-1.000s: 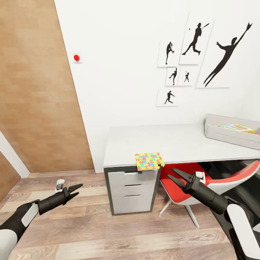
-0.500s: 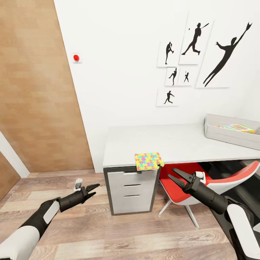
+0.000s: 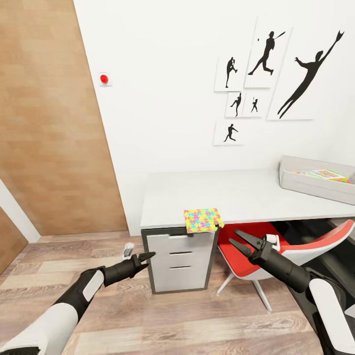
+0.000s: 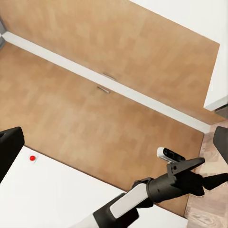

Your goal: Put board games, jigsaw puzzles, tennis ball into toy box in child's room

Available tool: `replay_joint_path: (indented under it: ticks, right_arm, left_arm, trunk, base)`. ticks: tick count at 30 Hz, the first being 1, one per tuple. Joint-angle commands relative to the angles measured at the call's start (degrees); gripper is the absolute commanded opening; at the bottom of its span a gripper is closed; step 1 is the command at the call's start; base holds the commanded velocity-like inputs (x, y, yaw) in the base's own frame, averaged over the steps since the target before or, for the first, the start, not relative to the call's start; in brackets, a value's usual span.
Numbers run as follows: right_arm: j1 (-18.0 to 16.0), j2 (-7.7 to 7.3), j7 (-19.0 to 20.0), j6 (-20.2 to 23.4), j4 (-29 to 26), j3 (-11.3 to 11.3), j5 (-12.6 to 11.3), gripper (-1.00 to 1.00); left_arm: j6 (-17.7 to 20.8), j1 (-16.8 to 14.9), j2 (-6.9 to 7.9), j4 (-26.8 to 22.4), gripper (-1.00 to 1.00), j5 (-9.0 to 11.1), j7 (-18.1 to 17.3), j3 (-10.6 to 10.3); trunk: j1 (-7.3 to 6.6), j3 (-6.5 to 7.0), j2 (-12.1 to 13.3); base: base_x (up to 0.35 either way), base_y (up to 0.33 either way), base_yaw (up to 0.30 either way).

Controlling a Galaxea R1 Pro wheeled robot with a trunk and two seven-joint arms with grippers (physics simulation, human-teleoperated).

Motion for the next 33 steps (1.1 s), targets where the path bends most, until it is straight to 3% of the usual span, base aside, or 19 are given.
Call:
replay_joint_path:
  ticks: [1, 11, 33]
  right_arm:
    - [0.0, 0.01, 0.4, 0.3, 0.0, -0.1, 0.3, 1.00]
    - [0.0, 0.28, 0.8, 0.3, 0.0, -0.3, 0.4, 1.00]
    - [0.0, 0.63, 0.6, 0.2, 0.1, -0.3, 0.4, 1.00]
  left_arm:
    - [0.4, -0.3, -0.29, 0.0, 1.00, 0.2, -0.1, 0.1]
    - [0.2, -1.9, -1.97, -0.7, 1.00, 0.3, -0.2, 0.2]
    - [-0.1, -2.0, -2.07, -1.2, 1.00, 0.9, -0.1, 0.6]
  trunk:
    - [0.00, -0.05, 0.0]
    - [0.00, -0.05, 0.0]
    - [0.00, -0.05, 0.0]
  base:
    - [0.000, 0.000, 0.000]
    - [0.000, 0.000, 0.000]
    - [0.068, 0.013, 0.000]
